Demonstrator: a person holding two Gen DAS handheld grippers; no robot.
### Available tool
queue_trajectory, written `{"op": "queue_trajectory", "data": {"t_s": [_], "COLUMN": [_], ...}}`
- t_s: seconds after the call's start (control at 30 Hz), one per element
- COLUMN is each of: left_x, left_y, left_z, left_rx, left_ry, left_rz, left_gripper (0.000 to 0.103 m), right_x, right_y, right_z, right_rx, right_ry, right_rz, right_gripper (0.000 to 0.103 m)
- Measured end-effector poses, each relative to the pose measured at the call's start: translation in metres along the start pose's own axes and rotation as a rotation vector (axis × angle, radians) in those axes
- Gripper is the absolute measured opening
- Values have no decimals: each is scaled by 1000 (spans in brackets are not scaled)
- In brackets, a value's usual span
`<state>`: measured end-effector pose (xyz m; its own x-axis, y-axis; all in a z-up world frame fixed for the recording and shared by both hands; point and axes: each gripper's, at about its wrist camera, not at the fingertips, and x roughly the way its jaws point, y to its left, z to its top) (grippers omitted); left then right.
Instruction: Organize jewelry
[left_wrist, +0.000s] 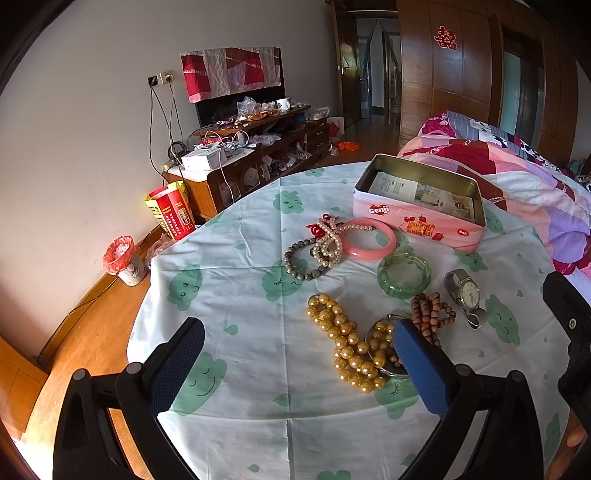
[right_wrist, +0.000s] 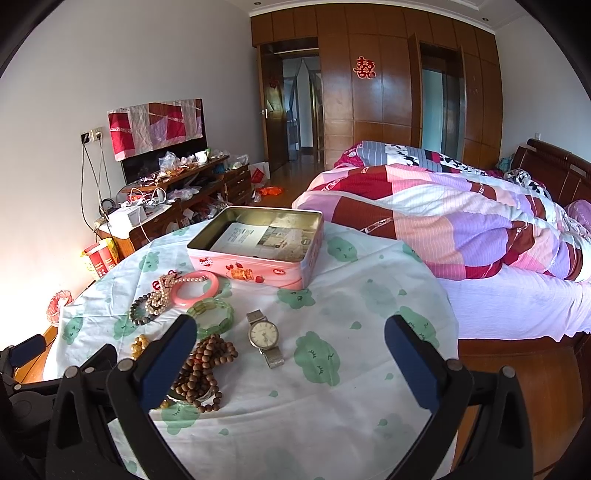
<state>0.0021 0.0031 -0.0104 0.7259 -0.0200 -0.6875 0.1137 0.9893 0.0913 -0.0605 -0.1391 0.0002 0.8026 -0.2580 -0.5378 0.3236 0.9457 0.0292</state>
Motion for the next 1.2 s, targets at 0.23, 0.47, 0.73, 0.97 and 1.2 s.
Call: {"op": "queue_trajectory", "data": {"t_s": [0.23,0.47,0.73,0.97,1.2], "left_x": [1,0,0,0,1], "left_y": [0,0,1,1,1], "left_z": [-1,0,-1,-1,-1], "left_rx": [1,-2,-2,-1,-4], "left_ry": [0,1,3,2,3], "left_rz": [0,-3,-4,-5,-4], "left_gripper": [102,102,102,102,102], "right_x": [0,0,0,1,1], "right_y": [0,0,1,5,2], "right_z": [0,0,0,-2,-1], "right_rx": [2,2,5,4,5], "right_ry": [1,2,3,5,6], "right_rz": [1,0,3,4,4], "right_gripper": [103,103,103,103,103]}}
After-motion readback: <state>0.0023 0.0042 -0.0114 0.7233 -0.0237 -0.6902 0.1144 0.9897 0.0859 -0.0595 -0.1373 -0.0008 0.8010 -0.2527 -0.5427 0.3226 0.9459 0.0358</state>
